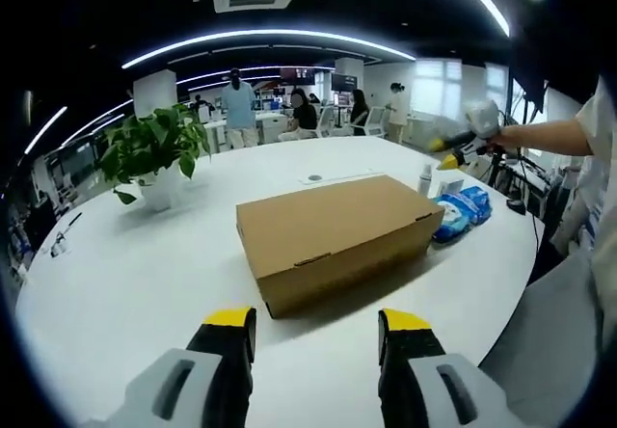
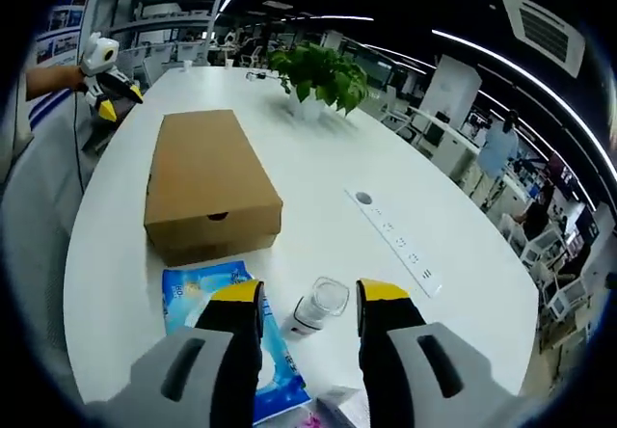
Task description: Operate the shoe box by opening the lid, removing the specified soft item, and placing it in the target area until the item is outside and the box remains undamaged.
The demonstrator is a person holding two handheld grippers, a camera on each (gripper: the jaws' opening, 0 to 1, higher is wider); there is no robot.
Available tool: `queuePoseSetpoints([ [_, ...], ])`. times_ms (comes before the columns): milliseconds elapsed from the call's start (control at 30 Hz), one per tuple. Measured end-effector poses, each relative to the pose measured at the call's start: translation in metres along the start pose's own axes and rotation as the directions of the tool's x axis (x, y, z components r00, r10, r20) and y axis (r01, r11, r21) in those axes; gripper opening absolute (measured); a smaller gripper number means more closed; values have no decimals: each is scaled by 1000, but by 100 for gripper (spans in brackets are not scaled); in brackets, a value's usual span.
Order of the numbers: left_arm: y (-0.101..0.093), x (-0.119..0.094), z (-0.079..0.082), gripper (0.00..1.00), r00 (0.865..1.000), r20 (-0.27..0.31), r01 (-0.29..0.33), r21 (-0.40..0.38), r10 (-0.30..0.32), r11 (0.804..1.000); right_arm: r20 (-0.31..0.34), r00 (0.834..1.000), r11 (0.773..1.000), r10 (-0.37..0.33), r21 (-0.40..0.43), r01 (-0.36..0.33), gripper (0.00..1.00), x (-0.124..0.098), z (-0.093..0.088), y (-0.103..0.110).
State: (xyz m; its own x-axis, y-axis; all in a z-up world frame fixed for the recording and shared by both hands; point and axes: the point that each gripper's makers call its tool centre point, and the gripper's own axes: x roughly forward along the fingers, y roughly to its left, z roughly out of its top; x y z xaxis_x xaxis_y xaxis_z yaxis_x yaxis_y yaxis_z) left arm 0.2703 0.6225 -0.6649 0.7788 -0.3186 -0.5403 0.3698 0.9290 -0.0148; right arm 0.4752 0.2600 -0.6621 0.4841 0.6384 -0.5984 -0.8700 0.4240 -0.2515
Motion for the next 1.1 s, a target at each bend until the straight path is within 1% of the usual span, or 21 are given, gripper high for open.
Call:
queuePoseSetpoints([
  [67,0,-2,-3,52,1000,-5,-3,-5,3,1000,13,1000,1000,12,8,-12,37,3,-1,-1],
  [167,0,-3,-9,51,1000,-21,-8,-5,8,1000,24,999,999,49,19,-49,35,8,-6,2],
  [300,-2,-4,-12,51,1000,-26,-10,-12,10,1000,26,997,996,78,32,-79,33,12,-10,2],
  [367,-2,-4,-11,51,1000,-18,-8,-14,8,1000,33,996,995,88,32,-89,30,13,-9,2],
  [400,-1,-4,-10,51,1000,-14,-8,-18,8,1000,52,994,994,101,45,-103,28,13,-6,4],
  [433,-1,-5,-11,51,1000,-12,-9,-26,8,1000,58,992,992,110,48,-113,26,13,-5,5],
  [467,-1,-5,-11,51,1000,-12,-8,-30,8,1000,61,991,992,117,47,-120,25,14,-6,1],
  [567,0,-5,-14,50,1000,-23,-12,-34,11,999,65,987,988,145,47,-148,24,13,-4,6],
  [700,-1,-4,-17,50,999,-36,-11,-34,10,999,75,984,985,161,49,-165,19,11,0,11],
  [933,-4,0,-18,50,999,-45,-4,-27,3,1000,70,987,987,142,61,-147,19,11,-1,10],
  [1100,-6,2,-19,50,999,-47,2,-20,-3,1000,46,997,992,61,110,-66,18,15,-2,4],
])
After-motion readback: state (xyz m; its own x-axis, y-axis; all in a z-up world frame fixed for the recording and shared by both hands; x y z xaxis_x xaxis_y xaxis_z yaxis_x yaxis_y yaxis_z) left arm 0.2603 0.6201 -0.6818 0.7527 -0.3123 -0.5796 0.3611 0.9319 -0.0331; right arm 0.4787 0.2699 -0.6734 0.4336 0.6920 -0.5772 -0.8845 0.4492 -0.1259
